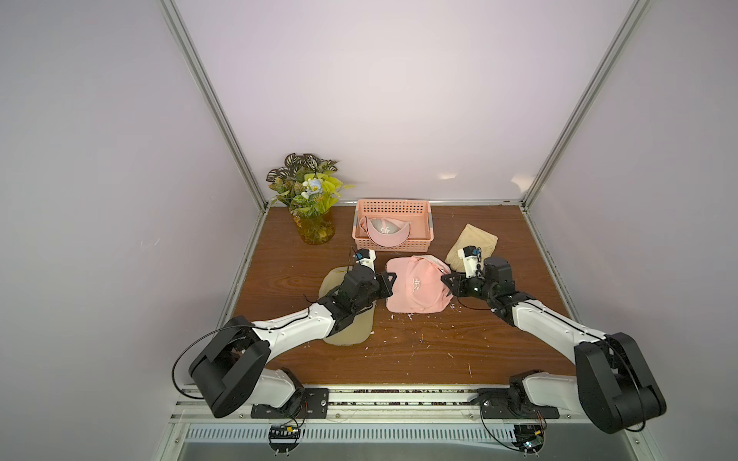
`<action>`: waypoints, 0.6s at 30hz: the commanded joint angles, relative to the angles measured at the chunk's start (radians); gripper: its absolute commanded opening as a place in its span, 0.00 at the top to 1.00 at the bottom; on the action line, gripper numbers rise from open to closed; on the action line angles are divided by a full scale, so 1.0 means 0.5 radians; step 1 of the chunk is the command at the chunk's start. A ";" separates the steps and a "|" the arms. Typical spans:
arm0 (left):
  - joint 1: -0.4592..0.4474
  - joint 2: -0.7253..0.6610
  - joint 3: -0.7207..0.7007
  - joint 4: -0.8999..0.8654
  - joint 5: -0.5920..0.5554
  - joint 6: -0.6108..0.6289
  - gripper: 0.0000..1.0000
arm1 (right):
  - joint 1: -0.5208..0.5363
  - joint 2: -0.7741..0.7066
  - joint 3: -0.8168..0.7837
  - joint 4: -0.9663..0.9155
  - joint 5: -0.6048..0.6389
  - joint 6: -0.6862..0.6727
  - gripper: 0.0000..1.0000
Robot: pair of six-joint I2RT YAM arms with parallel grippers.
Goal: Turn the baseball cap inside out
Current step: Turn over the baseball cap.
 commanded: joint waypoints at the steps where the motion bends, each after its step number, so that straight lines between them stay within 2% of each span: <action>1: 0.023 -0.042 -0.026 -0.151 -0.047 0.040 1.00 | -0.142 -0.108 -0.064 0.178 0.016 0.172 1.00; 7: 0.027 -0.053 -0.054 -0.100 -0.014 0.003 1.00 | -0.171 -0.193 -0.108 0.015 0.370 0.186 1.00; 11: 0.025 -0.073 -0.073 0.015 0.065 -0.030 1.00 | -0.169 -0.257 -0.084 -0.009 0.332 0.100 1.00; 12: 0.023 -0.076 -0.073 0.057 0.093 -0.036 1.00 | -0.165 -0.278 -0.082 0.004 0.312 0.056 0.96; 14: 0.024 -0.097 -0.075 0.179 0.143 -0.074 1.00 | -0.137 -0.368 -0.082 0.017 0.361 -0.050 0.67; 15: 0.023 -0.108 -0.083 0.271 0.164 -0.105 1.00 | -0.117 -0.421 -0.097 0.045 0.390 -0.119 0.56; 18: 0.006 -0.130 -0.070 0.476 0.117 -0.329 1.00 | 0.000 -0.651 -0.222 0.279 0.408 -0.434 0.44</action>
